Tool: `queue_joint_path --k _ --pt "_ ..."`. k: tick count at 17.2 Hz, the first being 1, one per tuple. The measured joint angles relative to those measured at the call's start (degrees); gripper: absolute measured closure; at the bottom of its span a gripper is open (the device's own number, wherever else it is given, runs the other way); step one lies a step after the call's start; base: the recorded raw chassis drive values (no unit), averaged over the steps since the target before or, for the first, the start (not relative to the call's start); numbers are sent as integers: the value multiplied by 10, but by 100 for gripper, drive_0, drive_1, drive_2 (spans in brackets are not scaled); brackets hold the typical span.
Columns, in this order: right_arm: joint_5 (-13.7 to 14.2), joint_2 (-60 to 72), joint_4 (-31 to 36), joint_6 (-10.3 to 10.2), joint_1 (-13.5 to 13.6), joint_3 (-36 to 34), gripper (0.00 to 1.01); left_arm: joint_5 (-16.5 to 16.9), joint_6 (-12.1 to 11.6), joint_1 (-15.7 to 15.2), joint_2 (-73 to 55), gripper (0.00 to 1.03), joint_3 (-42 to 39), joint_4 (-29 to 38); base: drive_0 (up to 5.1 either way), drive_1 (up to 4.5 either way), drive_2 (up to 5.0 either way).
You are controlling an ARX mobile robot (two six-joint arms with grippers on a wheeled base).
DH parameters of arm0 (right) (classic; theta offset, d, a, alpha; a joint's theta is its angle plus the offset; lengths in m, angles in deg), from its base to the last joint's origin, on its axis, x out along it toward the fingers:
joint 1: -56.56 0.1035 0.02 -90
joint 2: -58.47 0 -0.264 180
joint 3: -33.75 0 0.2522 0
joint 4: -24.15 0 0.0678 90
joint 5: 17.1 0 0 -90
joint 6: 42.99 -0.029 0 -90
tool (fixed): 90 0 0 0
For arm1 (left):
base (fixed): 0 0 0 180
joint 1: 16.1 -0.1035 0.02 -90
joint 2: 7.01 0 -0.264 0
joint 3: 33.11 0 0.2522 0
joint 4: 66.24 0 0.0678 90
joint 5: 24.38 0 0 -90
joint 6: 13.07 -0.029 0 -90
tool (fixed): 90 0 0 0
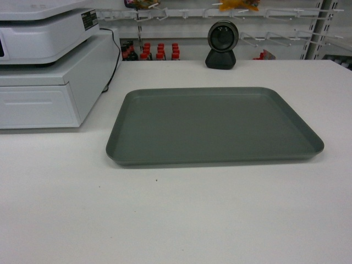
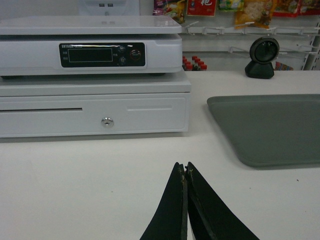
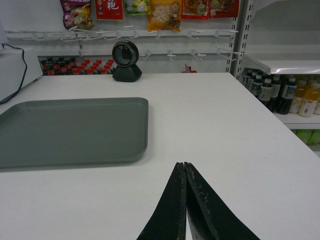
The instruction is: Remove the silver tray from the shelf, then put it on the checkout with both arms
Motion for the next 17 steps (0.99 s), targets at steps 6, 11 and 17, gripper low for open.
queue_joint_path --k 6,11,17 --pt "0 0 0 0 0 0 80 0 0 0 0 78 0 1 0 0 0" --pt "0 0 0 0 0 0 33 0 0 0 0 30 0 1 0 0 0" --pt "0 0 0 0 0 0 3 0 0 0 0 5 0 1 0 0 0"
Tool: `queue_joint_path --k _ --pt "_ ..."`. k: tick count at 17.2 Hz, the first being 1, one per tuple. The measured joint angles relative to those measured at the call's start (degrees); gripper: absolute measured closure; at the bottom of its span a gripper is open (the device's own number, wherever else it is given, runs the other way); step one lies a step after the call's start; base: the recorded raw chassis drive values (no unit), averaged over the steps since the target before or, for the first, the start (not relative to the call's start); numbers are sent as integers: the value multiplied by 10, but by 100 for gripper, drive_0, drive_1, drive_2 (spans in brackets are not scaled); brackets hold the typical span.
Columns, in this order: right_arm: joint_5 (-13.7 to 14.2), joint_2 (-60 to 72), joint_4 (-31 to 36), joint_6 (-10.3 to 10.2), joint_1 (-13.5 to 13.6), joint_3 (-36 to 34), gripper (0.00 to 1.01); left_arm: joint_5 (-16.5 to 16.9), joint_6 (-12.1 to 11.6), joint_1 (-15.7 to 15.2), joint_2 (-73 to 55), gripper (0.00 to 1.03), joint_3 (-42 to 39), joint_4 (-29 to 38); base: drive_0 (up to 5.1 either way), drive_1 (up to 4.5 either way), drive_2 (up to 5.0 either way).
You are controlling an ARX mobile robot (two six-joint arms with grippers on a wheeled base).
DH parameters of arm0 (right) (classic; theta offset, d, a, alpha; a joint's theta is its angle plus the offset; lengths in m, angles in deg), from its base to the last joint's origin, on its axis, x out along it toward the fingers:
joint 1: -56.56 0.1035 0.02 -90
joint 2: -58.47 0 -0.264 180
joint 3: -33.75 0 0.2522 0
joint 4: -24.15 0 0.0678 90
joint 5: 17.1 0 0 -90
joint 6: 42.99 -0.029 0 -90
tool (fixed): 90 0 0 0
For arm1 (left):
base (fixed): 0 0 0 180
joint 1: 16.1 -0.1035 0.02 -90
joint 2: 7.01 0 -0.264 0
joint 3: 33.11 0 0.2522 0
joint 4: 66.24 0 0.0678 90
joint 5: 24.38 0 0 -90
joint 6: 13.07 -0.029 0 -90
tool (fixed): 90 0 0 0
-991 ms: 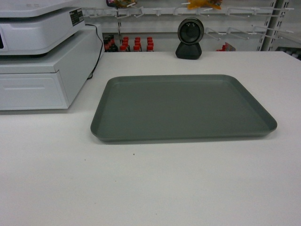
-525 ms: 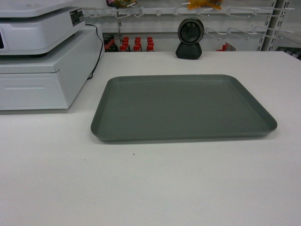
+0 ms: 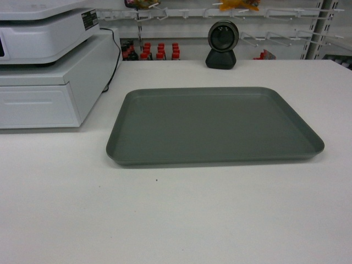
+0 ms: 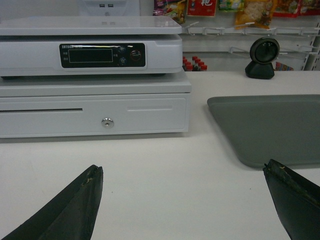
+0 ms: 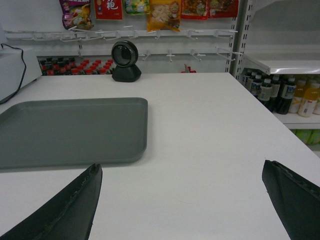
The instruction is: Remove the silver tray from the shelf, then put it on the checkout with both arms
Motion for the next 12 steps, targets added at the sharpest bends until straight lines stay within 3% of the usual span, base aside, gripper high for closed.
queue_joint_path --k 8,12 --pt "0 0 0 0 0 0 3 0 0 0 0 5 0 0 0 -30 31" --pt "0 0 -1 0 0 0 3 0 0 0 0 5 0 0 6 -422 435"
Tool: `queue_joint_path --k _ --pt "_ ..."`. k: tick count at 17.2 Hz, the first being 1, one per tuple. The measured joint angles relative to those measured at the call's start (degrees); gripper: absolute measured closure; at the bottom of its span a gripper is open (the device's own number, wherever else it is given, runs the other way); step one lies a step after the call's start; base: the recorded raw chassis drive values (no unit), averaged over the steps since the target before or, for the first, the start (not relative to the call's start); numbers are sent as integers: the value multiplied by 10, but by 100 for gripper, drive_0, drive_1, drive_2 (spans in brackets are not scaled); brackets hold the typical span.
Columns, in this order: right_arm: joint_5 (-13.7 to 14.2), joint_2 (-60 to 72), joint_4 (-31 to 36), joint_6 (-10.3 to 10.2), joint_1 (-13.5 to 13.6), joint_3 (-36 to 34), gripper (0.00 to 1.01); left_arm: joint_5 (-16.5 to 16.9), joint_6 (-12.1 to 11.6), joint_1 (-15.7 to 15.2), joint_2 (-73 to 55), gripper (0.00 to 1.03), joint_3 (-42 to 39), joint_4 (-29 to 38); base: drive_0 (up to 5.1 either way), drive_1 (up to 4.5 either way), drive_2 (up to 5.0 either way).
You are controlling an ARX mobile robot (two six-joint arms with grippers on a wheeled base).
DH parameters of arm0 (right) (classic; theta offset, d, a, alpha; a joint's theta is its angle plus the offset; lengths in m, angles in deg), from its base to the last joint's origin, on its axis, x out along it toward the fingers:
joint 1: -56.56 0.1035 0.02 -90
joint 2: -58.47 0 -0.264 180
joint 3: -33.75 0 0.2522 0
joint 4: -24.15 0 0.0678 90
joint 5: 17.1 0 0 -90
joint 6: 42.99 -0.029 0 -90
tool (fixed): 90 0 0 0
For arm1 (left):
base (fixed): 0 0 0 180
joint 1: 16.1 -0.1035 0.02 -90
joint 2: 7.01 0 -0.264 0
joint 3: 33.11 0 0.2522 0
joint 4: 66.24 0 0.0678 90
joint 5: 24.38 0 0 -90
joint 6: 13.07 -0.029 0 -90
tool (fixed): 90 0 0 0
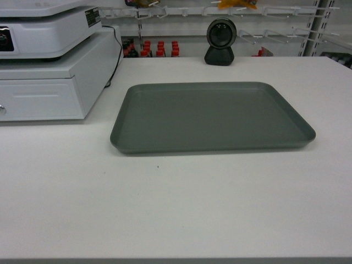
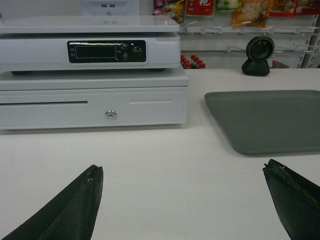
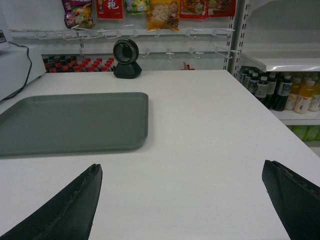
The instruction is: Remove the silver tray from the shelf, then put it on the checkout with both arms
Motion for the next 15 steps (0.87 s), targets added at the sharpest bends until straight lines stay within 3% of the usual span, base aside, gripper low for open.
queue_joint_path --k 15 --pt "0 0 4 0 0 0 3 0 0 0 0 5 0 3 -1 -401 400"
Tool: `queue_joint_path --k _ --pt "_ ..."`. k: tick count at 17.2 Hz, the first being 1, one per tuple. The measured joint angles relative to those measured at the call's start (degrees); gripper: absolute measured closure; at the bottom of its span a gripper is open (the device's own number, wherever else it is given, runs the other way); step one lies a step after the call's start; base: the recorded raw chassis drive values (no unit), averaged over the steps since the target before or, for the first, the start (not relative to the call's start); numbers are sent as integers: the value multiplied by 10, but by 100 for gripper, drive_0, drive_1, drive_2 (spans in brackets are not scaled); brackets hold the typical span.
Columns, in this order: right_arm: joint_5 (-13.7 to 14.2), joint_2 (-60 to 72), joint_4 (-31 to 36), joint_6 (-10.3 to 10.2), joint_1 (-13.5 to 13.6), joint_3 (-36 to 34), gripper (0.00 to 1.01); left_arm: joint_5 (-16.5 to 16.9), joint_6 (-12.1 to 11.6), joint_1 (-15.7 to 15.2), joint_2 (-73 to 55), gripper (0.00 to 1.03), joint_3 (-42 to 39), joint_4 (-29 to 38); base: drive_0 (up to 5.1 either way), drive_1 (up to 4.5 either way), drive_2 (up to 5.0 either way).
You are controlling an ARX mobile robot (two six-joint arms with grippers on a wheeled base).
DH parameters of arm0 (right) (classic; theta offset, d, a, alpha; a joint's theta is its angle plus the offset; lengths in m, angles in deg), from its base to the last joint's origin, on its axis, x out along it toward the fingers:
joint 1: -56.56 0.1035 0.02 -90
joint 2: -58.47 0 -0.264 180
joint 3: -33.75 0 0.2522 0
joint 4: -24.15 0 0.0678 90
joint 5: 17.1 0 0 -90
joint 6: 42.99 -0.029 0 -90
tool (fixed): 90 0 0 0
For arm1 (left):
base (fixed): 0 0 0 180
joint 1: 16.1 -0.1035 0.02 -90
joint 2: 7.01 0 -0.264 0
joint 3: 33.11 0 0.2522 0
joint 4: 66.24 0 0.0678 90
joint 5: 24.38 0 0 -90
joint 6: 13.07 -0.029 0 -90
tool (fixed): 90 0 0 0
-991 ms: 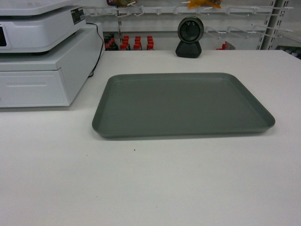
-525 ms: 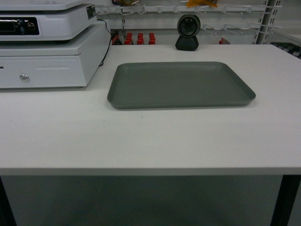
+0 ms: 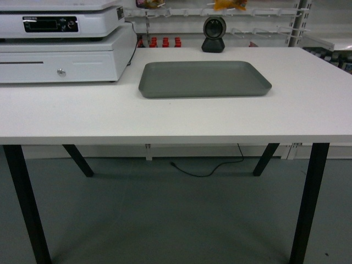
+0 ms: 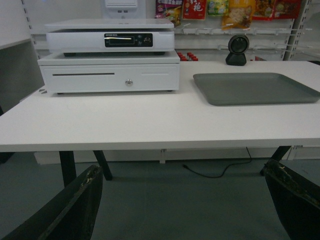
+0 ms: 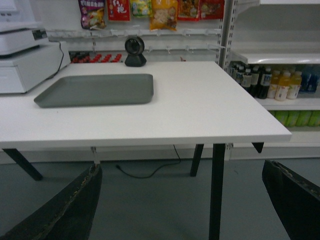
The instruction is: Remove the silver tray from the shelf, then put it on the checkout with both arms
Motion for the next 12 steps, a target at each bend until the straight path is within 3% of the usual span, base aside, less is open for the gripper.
queue_joint_path --k 12 --pt "0 0 -2 0 0 0 3 0 0 0 0 5 0 -2 0 0 0"
